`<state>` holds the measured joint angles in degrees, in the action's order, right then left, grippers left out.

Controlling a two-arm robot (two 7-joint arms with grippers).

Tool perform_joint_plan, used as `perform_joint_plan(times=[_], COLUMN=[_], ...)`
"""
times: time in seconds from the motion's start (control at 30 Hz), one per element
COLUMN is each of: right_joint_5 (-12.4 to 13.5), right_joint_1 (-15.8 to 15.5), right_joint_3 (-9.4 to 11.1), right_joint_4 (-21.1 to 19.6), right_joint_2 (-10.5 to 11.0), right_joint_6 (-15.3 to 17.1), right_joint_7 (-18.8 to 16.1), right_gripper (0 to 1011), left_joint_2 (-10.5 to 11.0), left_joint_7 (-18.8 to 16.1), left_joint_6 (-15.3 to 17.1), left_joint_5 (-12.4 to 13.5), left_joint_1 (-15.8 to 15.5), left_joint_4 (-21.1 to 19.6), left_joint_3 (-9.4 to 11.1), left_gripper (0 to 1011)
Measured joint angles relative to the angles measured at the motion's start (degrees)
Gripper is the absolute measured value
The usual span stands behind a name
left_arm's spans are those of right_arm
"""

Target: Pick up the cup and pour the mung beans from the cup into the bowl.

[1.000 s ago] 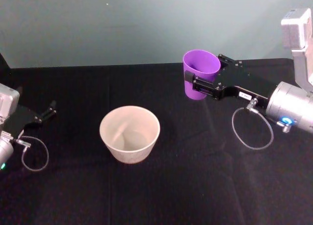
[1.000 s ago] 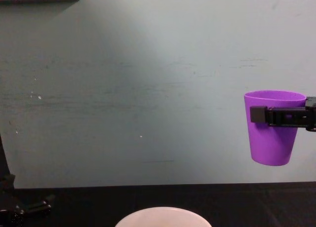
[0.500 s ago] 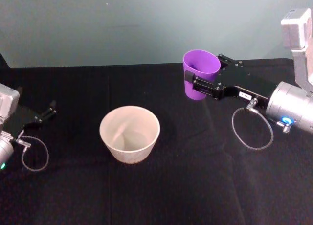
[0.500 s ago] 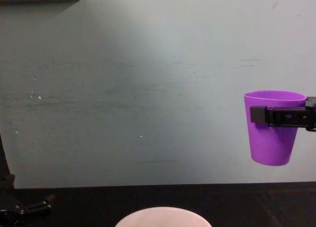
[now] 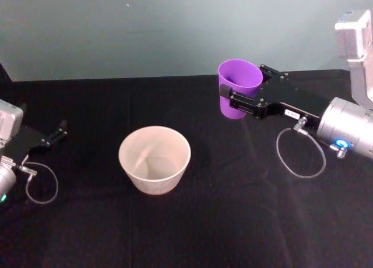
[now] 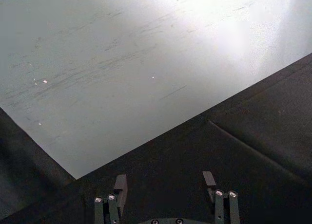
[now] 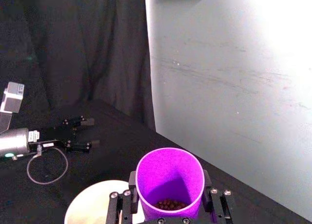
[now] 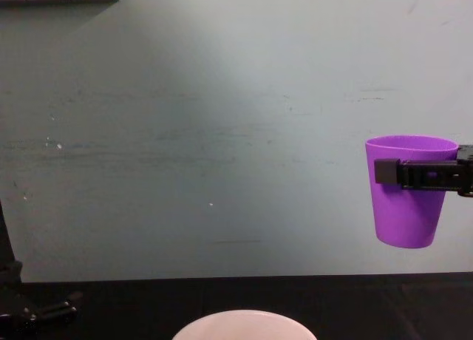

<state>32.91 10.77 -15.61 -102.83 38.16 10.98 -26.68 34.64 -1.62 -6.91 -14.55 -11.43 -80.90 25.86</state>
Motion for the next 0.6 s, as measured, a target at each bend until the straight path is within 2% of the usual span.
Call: perform_joint_plan(times=[0.47, 0.6], right_joint_5=[0.0, -0.03], right_joint_1=[0.0, 0.15], right_joint_3=[0.0, -0.55], right_joint_4=[0.0, 1.02], right_joint_2=[0.0, 0.31], right_joint_6=[0.0, -1.58], right_joint_7=[0.0, -0.61], right_gripper=[729, 729], left_joint_2=[0.0, 0.0], left_joint_7=[0.0, 0.0], left_joint_6=[0.0, 0.0], left_joint_5=[0.0, 0.0], left_joint_1=[0.0, 0.0], left_joint_4=[0.0, 0.0], left_joint_3=[0.0, 0.0], left_gripper=[1000, 1000])
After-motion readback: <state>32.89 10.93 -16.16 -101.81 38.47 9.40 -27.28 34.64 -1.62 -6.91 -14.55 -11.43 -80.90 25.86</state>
